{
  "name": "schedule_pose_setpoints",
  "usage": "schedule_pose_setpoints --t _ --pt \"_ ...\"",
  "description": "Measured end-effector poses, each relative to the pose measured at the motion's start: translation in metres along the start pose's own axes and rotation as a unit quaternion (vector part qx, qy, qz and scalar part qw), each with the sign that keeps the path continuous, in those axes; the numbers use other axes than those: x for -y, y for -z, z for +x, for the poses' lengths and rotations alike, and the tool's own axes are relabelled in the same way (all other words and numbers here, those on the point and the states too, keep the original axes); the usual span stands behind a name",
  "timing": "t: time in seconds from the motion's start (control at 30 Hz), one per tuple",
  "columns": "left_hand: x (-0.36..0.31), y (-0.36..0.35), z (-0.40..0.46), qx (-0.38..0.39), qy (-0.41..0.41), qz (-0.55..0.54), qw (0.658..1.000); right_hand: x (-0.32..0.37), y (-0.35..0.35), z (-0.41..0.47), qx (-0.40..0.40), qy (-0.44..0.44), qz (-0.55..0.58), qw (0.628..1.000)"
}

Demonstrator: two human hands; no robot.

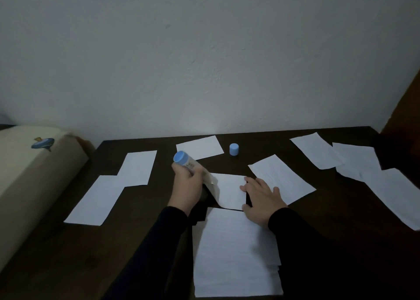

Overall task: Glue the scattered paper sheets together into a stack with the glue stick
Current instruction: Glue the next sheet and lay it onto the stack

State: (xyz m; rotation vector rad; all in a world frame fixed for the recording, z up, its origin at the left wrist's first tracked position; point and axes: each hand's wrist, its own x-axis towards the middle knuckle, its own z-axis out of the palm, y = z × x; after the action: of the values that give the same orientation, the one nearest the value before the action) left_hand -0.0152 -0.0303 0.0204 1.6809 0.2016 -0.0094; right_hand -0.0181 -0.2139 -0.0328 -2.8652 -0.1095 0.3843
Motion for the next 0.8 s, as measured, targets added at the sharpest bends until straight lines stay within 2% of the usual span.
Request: schedule_pose_setpoints --t 0.07,0.2,0.33,0.43,0.5,0.6,0.7,0.8 --pt "-0.006 -0.017 0.001 0.013 -0.031 0.058 0.998 -0.001 0.001 0.0 0.0 0.007 -0.001 1.0" --pt "-0.014 -0.052 0.01 -0.046 -0.154 0.148 0.976 -0.002 0.001 -0.001 -0.002 0.018 -0.001 1.0" --pt "-0.027 -0.067 0.004 -0.143 -0.245 0.038 0.958 -0.003 0.002 0.0 -0.021 0.029 -0.009 0.999" --pt "-0.034 -0.061 0.003 -0.194 -0.273 -0.021 0.942 -0.005 0.003 0.001 -0.028 0.029 -0.021 0.999" --pt "-0.036 -0.058 0.006 -0.177 -0.253 -0.022 0.951 -0.006 0.002 0.001 -0.029 0.027 -0.024 0.999" --pt "-0.025 -0.063 0.011 -0.084 -0.195 0.095 0.973 -0.007 0.001 -0.001 -0.027 0.025 -0.025 0.999" --pt "-0.004 -0.073 0.02 -0.003 -0.163 0.204 0.965 -0.005 0.003 -0.004 -0.033 0.034 -0.011 0.999" --pt "0.007 -0.084 0.025 0.015 -0.144 0.245 0.959 -0.005 0.005 -0.005 -0.041 0.04 -0.006 0.998"
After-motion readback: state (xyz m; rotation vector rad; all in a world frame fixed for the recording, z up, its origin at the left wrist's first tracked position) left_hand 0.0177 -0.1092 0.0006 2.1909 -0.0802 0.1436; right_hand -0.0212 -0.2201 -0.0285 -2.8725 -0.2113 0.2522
